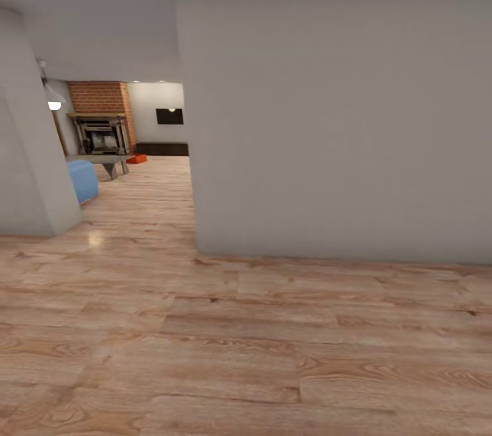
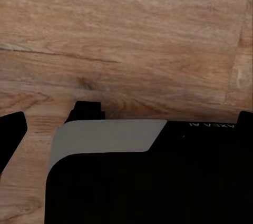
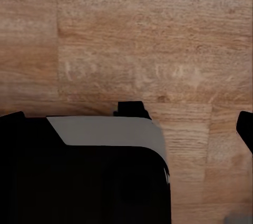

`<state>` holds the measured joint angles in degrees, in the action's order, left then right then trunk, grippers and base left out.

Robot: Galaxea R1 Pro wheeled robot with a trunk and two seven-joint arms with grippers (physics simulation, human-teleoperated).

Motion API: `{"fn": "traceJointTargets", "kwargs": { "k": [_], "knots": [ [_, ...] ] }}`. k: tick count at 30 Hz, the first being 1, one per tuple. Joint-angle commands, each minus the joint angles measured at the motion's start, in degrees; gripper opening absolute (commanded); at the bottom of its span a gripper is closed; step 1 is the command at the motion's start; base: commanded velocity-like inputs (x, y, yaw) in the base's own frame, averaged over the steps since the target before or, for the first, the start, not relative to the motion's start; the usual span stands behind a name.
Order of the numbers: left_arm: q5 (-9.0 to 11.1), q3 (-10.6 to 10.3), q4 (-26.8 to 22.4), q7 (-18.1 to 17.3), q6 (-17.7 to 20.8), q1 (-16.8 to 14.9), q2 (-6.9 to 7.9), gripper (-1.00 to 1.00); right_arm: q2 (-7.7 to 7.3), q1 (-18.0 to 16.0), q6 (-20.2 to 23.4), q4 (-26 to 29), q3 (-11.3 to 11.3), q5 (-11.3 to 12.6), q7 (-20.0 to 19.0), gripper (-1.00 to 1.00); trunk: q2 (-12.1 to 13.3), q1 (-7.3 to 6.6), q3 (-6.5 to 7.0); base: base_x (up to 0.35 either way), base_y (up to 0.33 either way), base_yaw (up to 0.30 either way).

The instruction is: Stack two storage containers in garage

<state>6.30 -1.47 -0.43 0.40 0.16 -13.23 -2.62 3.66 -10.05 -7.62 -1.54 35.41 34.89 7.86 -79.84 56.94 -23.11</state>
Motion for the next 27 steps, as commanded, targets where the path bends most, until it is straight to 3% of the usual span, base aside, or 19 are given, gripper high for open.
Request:
{"fn": "traceJointTargets", "kwargs": {
  "k": [1,20,27],
  "knots": [
    [0.6,-0.2,0.0,0.0,0.0,0.0,-0.01,1.00,0.04,-0.1,-0.3,-0.2,0.4,0.4,0.0,1.00,0.0,0.03,-0.06,0.320,0.000,0.212],
    [0.6,-0.2,0.0,0.0,0.0,0.0,-0.01,1.00,0.03,-0.1,-0.3,-0.2,0.4,0.4,0.0,1.00,0.0,0.03,-0.06,0.320,0.000,0.211],
    [0.6,-0.2,0.1,0.0,0.0,0.0,-0.01,1.00,0.03,-0.1,-0.3,-0.2,0.5,0.4,0.0,1.00,0.0,0.03,-0.06,0.320,0.000,0.039]
  ]
}}
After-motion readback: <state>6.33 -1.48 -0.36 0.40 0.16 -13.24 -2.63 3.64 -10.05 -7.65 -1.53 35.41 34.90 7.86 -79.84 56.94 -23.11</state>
